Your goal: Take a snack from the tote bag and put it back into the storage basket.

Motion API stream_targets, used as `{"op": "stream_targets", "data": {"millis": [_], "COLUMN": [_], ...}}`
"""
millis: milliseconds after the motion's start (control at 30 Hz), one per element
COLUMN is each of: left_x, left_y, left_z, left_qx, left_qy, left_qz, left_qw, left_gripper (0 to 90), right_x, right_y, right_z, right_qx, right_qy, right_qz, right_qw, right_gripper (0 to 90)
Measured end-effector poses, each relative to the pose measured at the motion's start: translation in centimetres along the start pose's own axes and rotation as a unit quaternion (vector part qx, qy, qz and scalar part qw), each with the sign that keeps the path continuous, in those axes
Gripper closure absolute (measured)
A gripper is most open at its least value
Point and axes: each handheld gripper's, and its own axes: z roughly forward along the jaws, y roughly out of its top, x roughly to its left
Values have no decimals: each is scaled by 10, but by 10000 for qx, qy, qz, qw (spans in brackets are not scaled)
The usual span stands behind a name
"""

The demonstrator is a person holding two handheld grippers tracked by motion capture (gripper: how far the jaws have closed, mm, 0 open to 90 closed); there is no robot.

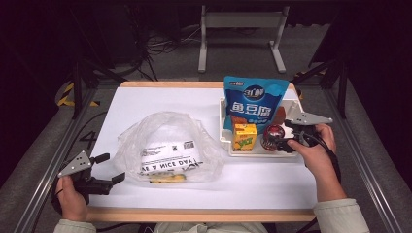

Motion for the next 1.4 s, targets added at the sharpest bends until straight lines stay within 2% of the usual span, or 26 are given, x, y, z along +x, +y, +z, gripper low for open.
{"op": "stream_targets", "data": {"millis": [133,233,467,833,933,1167,1400], "left_x": [-1,-3,-7,-8,-9,-9,-8], "left_y": [0,-1,-3,-3,-2,-2,-2], "left_z": [-1,-2,-7,-5,-3,-3,-2], "left_qx": [-4,23,-38,-24,-4,-7,40], "left_qy": [7,-16,-46,-58,-81,-82,-111], "left_qz": [-34,-8,-14,17,31,52,77], "left_qw": [10000,10000,10000,10000,10000,10000,9999], "left_gripper": [17,18,16,17,17,17,17], "right_x": [6,13,25,36,38,46,60], "right_y": [-1,-2,-10,-21,-23,-29,-44], "right_z": [-16,-24,-38,-40,-39,-36,-26], "right_qx": [-392,-701,-1027,-1163,-1118,-1123,-995], "right_qy": [270,550,848,1146,1080,1130,1198], "right_qz": [-64,-223,-384,-457,-468,-480,-651], "right_qw": [9988,9958,9903,9855,9867,9861,9856], "right_gripper": [154,154,154,154,154,155,155]}}
